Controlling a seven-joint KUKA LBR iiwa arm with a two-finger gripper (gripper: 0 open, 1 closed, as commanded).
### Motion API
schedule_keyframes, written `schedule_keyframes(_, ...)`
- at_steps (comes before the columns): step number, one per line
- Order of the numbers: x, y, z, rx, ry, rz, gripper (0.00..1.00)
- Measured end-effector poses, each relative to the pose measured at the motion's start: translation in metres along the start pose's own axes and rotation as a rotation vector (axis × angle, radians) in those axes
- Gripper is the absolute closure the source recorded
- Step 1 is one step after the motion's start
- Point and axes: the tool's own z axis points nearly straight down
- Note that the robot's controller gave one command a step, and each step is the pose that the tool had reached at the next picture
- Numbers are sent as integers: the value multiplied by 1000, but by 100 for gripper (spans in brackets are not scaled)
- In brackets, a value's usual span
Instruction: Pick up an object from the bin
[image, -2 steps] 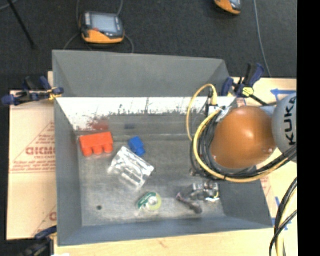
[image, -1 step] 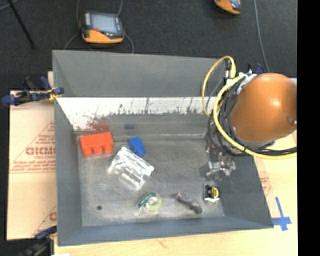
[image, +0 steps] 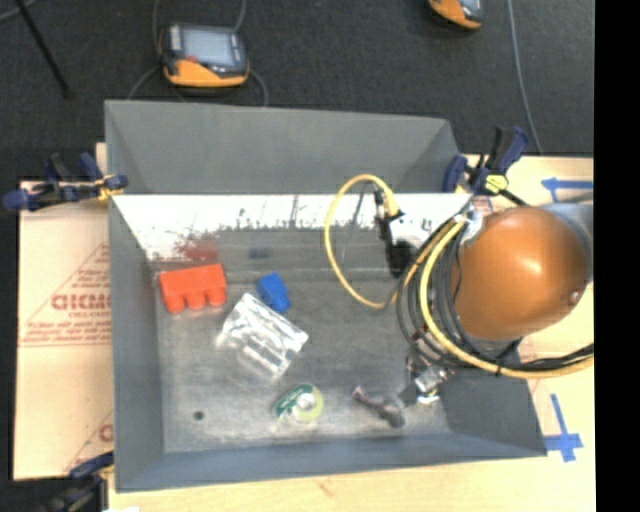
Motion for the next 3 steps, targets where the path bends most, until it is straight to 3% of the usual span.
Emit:
schedule_keyframes(1, 58, -66, 75, 5, -1, 94, 100)
schedule_keyframes(2, 56, -65, 71, 4, 0, 94, 0)
schedule_keyframes(3, -4, -3, 80, 2, 0, -280, 0)
